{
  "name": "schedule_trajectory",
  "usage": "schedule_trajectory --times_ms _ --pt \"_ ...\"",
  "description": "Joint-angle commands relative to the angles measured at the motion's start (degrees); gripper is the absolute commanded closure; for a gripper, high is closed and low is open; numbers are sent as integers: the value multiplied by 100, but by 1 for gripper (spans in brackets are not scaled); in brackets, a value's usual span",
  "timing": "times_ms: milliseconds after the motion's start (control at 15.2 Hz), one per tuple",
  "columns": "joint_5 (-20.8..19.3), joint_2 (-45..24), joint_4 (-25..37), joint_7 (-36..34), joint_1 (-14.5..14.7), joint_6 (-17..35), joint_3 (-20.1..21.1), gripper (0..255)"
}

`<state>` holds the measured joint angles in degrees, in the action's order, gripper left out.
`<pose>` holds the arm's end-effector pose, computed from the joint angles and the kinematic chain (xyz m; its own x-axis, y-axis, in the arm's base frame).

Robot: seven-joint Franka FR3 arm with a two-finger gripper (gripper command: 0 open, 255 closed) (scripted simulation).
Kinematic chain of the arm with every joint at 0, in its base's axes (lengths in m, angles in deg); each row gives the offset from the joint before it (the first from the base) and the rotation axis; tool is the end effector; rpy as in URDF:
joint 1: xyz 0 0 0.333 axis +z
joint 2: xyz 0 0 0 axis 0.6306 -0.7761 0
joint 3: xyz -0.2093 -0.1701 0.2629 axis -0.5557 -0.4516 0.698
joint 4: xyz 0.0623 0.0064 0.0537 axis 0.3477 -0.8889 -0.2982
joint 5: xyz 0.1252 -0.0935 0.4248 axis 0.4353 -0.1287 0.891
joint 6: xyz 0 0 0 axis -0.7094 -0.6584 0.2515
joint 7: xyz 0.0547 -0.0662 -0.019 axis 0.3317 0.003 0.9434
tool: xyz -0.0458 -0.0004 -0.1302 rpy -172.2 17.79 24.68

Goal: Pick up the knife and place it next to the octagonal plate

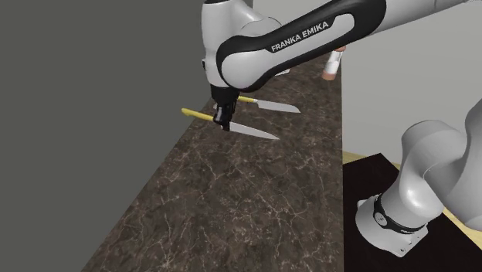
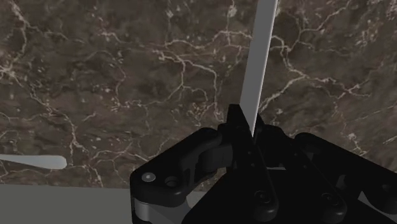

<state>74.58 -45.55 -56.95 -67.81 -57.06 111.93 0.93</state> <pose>0.4458 -0.3967 0.4167 0.7970 -0.6036 0.0208 -0.6038 -0.7972 0.0025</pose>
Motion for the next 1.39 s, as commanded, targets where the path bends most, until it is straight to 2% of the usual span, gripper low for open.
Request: schedule_trajectory --times_ms 0,726,1320 --pt "-33 76 -118 244 -126 49 -127 255" --pt "-116 241 -266 1736 -860 60 -930 255" --pt "236 -225 201 3222 -1493 -42 -1602 255"
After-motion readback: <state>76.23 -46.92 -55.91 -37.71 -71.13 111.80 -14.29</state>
